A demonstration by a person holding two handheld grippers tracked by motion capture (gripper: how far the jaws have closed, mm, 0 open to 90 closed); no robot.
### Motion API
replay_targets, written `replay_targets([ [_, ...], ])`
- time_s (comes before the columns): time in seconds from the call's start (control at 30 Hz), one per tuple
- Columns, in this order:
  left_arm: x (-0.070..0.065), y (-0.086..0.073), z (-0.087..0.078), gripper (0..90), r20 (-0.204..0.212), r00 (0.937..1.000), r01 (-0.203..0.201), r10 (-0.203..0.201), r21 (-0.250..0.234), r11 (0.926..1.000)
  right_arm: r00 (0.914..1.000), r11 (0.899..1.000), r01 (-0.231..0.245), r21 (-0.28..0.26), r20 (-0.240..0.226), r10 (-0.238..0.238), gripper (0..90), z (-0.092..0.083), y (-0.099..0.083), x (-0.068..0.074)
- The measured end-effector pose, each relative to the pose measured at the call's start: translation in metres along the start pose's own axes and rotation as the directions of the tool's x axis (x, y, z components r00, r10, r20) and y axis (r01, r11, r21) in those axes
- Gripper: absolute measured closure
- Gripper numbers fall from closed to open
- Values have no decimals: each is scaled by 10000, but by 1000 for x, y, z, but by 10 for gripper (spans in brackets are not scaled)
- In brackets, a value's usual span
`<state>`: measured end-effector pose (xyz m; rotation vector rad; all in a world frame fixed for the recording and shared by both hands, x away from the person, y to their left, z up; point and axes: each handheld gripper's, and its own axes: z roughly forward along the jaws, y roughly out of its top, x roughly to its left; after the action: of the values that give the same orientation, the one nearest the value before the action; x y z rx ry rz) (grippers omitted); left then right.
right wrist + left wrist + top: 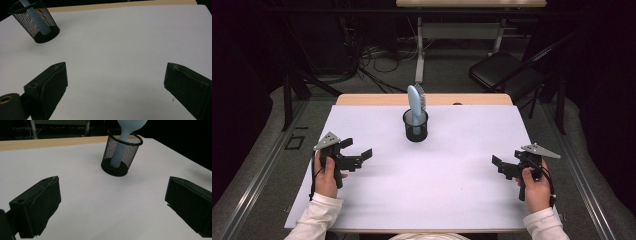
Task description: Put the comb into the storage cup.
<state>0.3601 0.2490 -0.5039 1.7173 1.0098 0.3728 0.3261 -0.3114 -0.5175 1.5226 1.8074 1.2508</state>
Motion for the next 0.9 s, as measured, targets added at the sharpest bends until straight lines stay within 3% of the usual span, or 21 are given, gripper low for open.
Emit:
replay_targets([
  [0.9,8,-11,7,5,-256,9996,139,-134,208,9997,9996,9996,-24,284,280,16,48,14,-18,-9],
])
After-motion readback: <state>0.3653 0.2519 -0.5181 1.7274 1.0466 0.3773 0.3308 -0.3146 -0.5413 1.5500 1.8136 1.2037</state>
